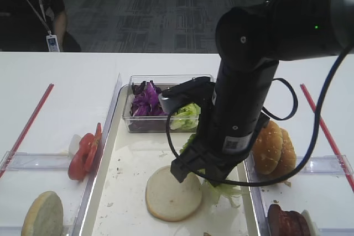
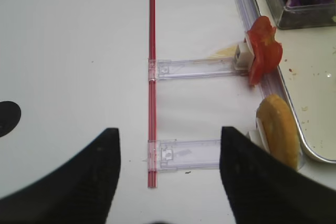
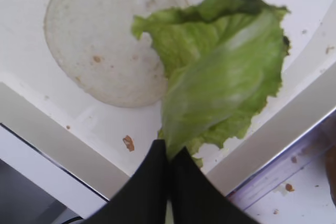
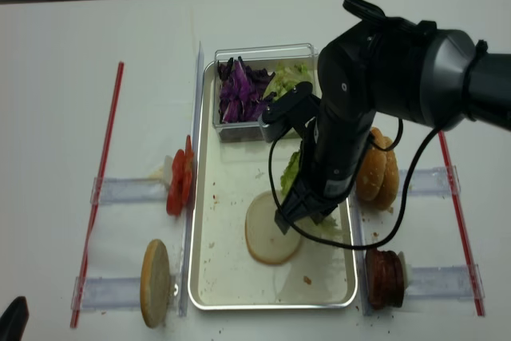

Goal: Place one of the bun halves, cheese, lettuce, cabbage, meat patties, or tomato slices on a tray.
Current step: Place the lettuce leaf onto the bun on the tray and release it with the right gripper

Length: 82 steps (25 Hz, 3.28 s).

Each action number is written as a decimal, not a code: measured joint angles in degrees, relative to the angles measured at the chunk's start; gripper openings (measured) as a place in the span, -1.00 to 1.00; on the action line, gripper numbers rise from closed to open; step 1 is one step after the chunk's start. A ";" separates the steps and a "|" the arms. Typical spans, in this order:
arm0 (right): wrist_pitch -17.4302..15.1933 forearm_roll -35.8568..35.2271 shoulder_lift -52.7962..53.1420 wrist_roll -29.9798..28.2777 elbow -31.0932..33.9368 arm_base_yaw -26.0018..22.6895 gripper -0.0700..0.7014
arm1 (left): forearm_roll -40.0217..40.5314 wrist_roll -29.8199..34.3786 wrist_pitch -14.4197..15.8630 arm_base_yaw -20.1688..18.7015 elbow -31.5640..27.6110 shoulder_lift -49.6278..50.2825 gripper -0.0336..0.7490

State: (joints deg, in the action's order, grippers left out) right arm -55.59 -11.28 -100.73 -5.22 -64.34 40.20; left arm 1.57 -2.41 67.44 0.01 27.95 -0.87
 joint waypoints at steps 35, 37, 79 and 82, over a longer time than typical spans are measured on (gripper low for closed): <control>2.79 -0.02 -8.05 0.59 -7.57 6.29 -0.77 | 0.00 0.00 0.00 0.00 0.00 0.00 0.16; 2.91 -0.02 -9.31 0.59 -7.57 6.29 -0.77 | 0.00 0.00 0.00 0.00 0.00 0.00 0.16; -8.38 -2.06 -10.89 1.43 -17.48 6.29 0.51 | 0.00 0.00 0.00 0.00 0.00 0.00 0.16; -12.65 -1.07 -10.89 1.98 -22.36 6.29 0.51 | 0.00 0.00 0.00 0.00 0.00 0.00 0.16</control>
State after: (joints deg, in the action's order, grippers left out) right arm -68.23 -12.35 -111.62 -3.24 -86.70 46.49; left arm 1.57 -2.41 67.44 0.01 27.95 -0.87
